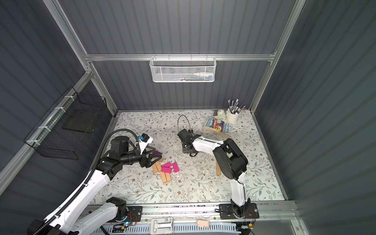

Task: Assemble the letter k with building blocks
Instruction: Place the building block at the center of the board, then pick up the building block from the center of the board.

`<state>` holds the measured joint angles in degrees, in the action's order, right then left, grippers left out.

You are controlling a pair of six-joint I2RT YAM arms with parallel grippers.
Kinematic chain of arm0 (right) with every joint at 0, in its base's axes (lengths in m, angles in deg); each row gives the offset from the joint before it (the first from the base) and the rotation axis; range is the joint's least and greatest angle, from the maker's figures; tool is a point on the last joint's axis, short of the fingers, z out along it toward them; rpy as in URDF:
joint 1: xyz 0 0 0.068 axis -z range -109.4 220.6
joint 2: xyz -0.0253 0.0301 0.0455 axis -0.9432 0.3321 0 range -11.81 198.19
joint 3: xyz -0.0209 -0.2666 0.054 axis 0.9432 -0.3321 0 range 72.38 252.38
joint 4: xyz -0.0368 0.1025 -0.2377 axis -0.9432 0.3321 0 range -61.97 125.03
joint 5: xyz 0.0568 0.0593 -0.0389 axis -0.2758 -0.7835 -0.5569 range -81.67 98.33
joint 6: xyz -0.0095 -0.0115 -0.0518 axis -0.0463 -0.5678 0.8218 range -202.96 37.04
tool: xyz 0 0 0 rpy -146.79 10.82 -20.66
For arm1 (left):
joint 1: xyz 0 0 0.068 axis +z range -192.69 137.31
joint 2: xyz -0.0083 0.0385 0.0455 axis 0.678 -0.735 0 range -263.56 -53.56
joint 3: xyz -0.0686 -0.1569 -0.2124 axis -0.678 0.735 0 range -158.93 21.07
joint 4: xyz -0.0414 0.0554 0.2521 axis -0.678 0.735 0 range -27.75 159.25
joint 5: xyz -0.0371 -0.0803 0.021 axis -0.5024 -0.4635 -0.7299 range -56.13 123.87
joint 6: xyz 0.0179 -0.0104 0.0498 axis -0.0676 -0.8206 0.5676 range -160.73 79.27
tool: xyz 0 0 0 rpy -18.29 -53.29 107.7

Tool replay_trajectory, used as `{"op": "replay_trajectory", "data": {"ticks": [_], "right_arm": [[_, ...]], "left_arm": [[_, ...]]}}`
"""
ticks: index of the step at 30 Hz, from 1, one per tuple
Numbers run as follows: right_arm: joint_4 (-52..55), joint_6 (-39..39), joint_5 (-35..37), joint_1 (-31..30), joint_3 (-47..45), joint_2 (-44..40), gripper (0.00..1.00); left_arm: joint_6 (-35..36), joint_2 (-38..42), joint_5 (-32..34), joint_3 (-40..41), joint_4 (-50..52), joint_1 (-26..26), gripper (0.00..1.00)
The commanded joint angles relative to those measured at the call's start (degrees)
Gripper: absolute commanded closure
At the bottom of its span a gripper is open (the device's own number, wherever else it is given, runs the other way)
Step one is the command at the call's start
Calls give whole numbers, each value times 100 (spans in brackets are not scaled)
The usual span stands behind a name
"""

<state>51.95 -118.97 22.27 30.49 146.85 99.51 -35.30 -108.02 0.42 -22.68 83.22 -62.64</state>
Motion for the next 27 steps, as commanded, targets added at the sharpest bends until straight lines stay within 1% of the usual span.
{"op": "replay_trajectory", "data": {"ticks": [1,3,4,6,9,11,15,17,20,22,27], "right_arm": [[-87,-47,-25,-26,-311,-819,47],[-115,-40,0,-85,-542,-1197,46],[-83,-53,4,-113,-637,-1376,46],[-113,-52,-61,-185,-870,-1724,44],[-136,-17,-208,-278,-1193,-2150,43],[-136,-11,-165,-303,-1335,-2350,42],[-8,-11,17,-325,-1471,-2585,41],[105,44,81,-364,-1444,-2617,39],[254,146,195,-504,-1368,-2614,38],[372,166,279,-587,-1299,-2589,37],[546,181,240,-765,-1197,-2551,34]], "left_arm": [[-755,-228,933,-147,199,-13,26],[-1328,-421,1581,-320,443,-10,32],[-1530,-520,1723,-394,554,-14,33],[-2304,-778,2145,-512,819,-14,37],[-3036,-1099,2391,-539,1128,-27,38],[-3218,-1279,2809,-547,1321,-26,39],[-3380,-1793,4071,-744,1509,-27,43],[-3524,-2232,4392,-954,1526,-27,43],[-3829,-2949,4403,-1302,1467,-27,43],[-4084,-3391,4281,-1507,1428,-27,43],[-4665,-4164,4143,-1873,1418,-31,42]]}}
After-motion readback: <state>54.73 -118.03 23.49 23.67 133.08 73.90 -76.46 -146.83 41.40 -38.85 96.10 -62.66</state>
